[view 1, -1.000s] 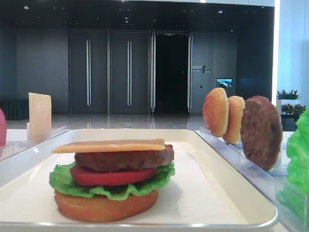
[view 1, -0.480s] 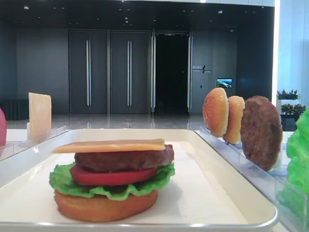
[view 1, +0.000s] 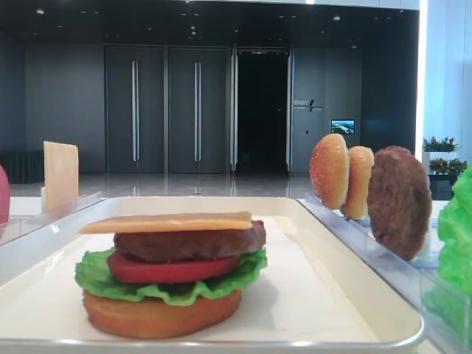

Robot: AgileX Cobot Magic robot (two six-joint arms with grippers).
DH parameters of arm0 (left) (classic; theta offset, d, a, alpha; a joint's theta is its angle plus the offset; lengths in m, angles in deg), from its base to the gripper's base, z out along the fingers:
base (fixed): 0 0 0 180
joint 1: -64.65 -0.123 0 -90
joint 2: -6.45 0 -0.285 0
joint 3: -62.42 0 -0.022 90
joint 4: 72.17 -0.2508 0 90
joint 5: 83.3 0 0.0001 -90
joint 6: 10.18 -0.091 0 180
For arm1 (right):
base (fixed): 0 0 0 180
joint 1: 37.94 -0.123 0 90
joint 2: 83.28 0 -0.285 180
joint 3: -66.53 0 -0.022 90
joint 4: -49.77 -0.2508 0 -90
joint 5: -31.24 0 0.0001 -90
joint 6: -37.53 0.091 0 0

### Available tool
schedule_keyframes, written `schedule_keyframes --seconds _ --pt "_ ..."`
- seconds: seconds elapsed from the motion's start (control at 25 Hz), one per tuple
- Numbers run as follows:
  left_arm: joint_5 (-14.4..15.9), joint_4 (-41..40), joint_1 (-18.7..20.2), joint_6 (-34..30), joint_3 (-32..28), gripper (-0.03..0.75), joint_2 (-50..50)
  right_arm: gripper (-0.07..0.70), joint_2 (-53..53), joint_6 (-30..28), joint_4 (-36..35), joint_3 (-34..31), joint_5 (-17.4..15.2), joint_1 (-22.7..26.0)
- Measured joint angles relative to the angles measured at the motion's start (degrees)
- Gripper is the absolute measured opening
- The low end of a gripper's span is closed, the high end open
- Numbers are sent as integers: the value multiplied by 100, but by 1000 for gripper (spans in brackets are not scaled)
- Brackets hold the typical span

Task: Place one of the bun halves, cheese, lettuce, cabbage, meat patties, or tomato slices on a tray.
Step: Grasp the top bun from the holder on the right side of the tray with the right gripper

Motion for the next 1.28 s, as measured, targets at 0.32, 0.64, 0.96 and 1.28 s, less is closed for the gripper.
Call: schedule_keyframes --seconds 0.32,0.64,0.96,1.28 --pt "0 0 0 0 0 6 0 540 2336 18 -31 639 81 0" --pt "0 0 0 0 0 0 0 540 4781 18 -31 2016 98 0" --pt "0 1 0 0 0 0 0 540 6239 18 -31 3592 34 0" --pt "0 1 0 0 0 0 0 540 7585 45 -31 5067 -344 0"
